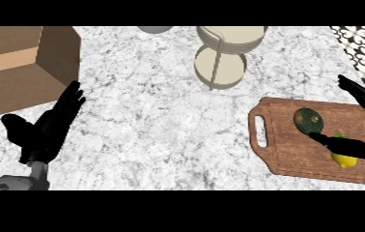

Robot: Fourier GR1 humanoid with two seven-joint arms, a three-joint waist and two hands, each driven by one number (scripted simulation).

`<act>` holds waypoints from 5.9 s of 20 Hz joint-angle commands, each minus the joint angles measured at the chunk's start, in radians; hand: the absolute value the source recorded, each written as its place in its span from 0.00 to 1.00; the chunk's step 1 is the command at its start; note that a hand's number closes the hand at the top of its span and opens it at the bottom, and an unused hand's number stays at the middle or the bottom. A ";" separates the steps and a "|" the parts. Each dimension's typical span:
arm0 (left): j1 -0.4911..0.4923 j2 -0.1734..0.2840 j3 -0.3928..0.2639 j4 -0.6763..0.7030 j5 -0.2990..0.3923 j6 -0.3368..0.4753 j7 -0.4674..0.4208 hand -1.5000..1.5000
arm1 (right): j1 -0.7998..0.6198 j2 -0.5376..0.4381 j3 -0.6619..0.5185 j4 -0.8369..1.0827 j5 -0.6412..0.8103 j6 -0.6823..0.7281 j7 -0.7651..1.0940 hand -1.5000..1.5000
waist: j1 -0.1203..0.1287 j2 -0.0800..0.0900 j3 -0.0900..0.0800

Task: Pick the squash from the cutting board and place it in the tiered basket

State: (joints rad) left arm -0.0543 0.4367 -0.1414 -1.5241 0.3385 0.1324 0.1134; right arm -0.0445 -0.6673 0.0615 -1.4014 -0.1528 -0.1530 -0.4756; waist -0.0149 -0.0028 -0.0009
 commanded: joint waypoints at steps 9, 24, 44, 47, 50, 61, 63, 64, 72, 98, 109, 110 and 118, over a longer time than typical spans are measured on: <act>-0.021 -0.019 -0.009 0.000 -0.022 0.018 0.028 0.50 | 0.118 -0.473 0.158 -0.250 0.352 0.191 0.367 0.00 | -0.008 -0.001 -0.005; 0.031 -0.036 0.059 -0.083 -0.055 -0.061 0.071 0.50 | 0.030 -0.149 0.217 -0.328 0.591 0.251 0.776 0.00 | 0.017 0.002 0.001; 0.008 -0.145 0.137 -0.064 -0.161 -0.127 0.091 0.50 | -0.122 0.119 0.085 0.140 0.952 0.134 0.518 0.00 | 0.017 0.003 0.001; -0.016 -0.147 0.128 0.002 -0.153 -0.144 0.048 0.50 | -0.167 0.068 0.109 0.273 0.940 0.216 0.484 1.00 | 0.024 0.006 0.001; -0.009 -0.119 0.168 -0.062 -0.128 -0.161 0.100 0.50 | -0.163 0.124 0.133 0.264 0.952 0.252 0.487 1.00 | 0.023 0.004 0.001; -0.002 -0.137 0.181 -0.074 -0.146 -0.184 0.142 0.50 | -0.098 0.124 0.113 0.195 1.111 0.072 0.413 1.00 | 0.013 0.001 0.001; -0.025 -0.158 0.180 -0.033 -0.168 -0.171 0.102 0.50 | -0.210 0.127 0.067 0.400 1.128 -0.003 0.319 1.00 | 0.024 0.005 0.002; -0.021 -0.172 0.161 -0.036 -0.180 -0.160 0.115 0.50 | -0.227 0.081 0.020 0.433 1.077 0.005 0.235 1.00 | 0.024 0.006 0.002; -0.057 -0.193 0.150 -0.024 -0.180 -0.156 0.111 0.50 | -0.520 -0.091 -0.192 0.741 0.920 0.023 -0.060 1.00 | 0.053 0.016 0.005; 0.028 -0.185 0.191 -0.078 -0.206 -0.193 0.093 0.50 | -0.770 0.138 -0.195 0.193 0.571 0.495 0.348 1.00 | 0.023 0.000 0.000; -0.001 -0.166 0.246 -0.035 -0.187 -0.243 0.089 0.50 | -0.876 0.299 -0.108 0.183 0.648 0.450 0.571 1.00 | 0.023 0.003 0.000; -0.009 -0.193 0.218 -0.067 -0.190 -0.220 0.125 0.50 | -0.899 0.293 -0.106 0.325 0.699 0.391 0.496 1.00 | 0.032 0.007 0.001; 0.062 -0.222 0.192 -0.187 -0.222 -0.207 0.159 0.50 | -0.914 0.374 -0.085 0.348 0.737 0.360 0.551 1.00 | 0.027 0.002 0.001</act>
State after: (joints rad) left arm -0.0474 0.2257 0.0683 -1.6131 0.1238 -0.0767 0.2368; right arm -0.9564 -0.3038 -0.0285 -1.0767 0.5622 0.2159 0.0793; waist 0.0120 0.0012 -0.0004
